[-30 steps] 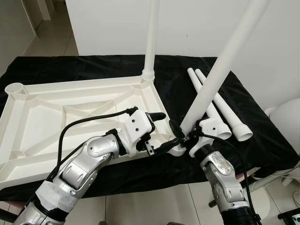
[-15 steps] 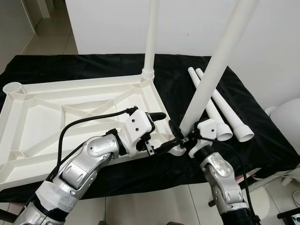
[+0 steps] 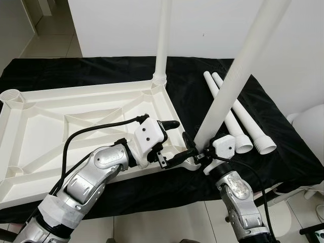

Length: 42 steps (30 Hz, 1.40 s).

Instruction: Building children table

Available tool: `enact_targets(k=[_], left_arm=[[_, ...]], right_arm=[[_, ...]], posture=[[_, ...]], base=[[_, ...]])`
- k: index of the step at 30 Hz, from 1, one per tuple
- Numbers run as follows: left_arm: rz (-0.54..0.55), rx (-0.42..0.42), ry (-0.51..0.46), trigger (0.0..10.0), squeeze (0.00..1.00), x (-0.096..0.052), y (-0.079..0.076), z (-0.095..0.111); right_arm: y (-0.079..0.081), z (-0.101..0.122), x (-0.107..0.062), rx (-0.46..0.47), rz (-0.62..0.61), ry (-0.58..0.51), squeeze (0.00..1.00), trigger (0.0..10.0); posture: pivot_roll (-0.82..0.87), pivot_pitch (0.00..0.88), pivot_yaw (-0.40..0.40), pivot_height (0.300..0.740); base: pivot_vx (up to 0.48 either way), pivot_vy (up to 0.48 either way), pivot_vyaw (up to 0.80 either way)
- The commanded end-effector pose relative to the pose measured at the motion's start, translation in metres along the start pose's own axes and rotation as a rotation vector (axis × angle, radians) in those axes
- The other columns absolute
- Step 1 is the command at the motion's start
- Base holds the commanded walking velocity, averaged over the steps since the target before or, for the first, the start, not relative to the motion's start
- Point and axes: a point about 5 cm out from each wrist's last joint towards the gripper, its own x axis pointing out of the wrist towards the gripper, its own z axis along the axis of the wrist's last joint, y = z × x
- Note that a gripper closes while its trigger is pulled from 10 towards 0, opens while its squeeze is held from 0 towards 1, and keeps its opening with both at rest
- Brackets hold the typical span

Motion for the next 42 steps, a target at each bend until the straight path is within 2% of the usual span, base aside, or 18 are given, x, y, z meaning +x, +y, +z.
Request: enact_targets(k=[1,5,11,13,15,16,18,19,20,22,24,33,36,39,42], left_arm=[[-0.157,0.01,0.001,10.0,0.0,0.001,-0.006,0.003],[-0.155,0.013,0.0,10.0,0.0,0.001,-0.006,0.003],[-0.151,0.014,0.001,10.0,0.0,0.001,-0.006,0.003],[-0.149,0.014,0.0,10.0,0.0,0.001,-0.006,0.004],[-0.146,0.014,-0.001,10.0,0.0,0.0,-0.006,0.004],[-0.146,0.014,-0.001,10.0,0.0,0.0,-0.006,0.004],[-0.146,0.014,-0.001,10.0,0.0,0.0,-0.006,0.004],[-0.146,0.015,-0.002,10.0,0.0,0.0,-0.006,0.004],[-0.146,0.015,-0.002,10.0,0.0,0.0,-0.006,0.004],[-0.151,0.017,-0.001,10.0,0.0,0.001,-0.006,0.004],[-0.153,0.017,-0.001,10.0,0.0,0.001,-0.006,0.004],[-0.156,0.018,-0.004,10.0,0.0,0.002,-0.006,0.005],[-0.149,0.011,-0.011,10.0,0.0,0.002,-0.006,0.006],[-0.117,-0.034,-0.047,10.0,0.0,0.008,-0.007,0.012],[-0.115,-0.035,-0.048,10.0,0.0,0.009,-0.007,0.013]], right_arm=[[0.011,-0.025,-0.007,0.019,0.107,0.177,0.0,10.0],[0.011,-0.016,-0.005,-0.012,0.192,0.168,0.0,10.0],[0.01,-0.015,-0.005,-0.024,0.211,0.169,0.0,10.0],[0.01,-0.017,-0.006,0.005,0.195,0.167,0.0,10.0],[0.005,-0.025,-0.007,0.169,0.061,0.158,0.0,10.0],[0.004,-0.028,-0.008,0.215,0.022,0.157,0.0,10.0],[0.004,-0.028,-0.008,0.215,0.022,0.157,0.0,10.0],[0.002,-0.03,-0.008,0.264,-0.021,0.16,0.0,10.0],[0.002,-0.03,-0.008,0.264,-0.021,0.16,0.0,10.0],[-0.001,-0.033,-0.008,0.329,-0.088,0.166,0.0,10.0],[-0.002,-0.035,-0.009,0.339,-0.104,0.175,0.0,10.0],[-0.001,-0.037,-0.01,0.308,-0.119,0.18,0.0,10.0],[0.001,-0.036,-0.01,0.285,-0.111,0.157,0.0,10.0],[0.014,-0.032,-0.019,0.177,-0.093,0.059,0.0,10.0],[0.015,-0.035,-0.023,0.186,-0.106,0.062,0.0,10.0]], posture=[[0.05,0.019,-0.018,0.74],[0.05,0.018,-0.022,0.74],[0.06,0.018,-0.025,0.74],[0.06,0.019,-0.028,0.74],[0.06,0.019,-0.026,0.74],[0.06,0.019,-0.026,0.74],[0.06,0.019,-0.026,0.74],[0.05,0.019,-0.023,0.74],[0.05,0.019,-0.023,0.74],[0.05,0.018,-0.02,0.74],[0.05,0.018,-0.017,0.74],[0.05,0.018,-0.02,0.74],[0.05,0.017,-0.022,0.74],[0.05,0.014,-0.025,0.74],[0.05,0.015,-0.025,0.74]], base=[[0.0,0.0,0.0],[0.0,0.0,0.0],[0.0,0.0,0.0],[0.0,0.0,0.0],[0.0,0.0,0.0],[0.0,0.0,0.0],[0.0,0.0,0.0],[0.0,0.0,0.0],[0.0,0.0,0.0],[0.0,0.0,0.0],[0.0,0.0,0.0],[0.0,0.0,0.0],[0.0,0.0,0.0],[0.0,0.0,0.0],[0.0,0.0,0.0]])
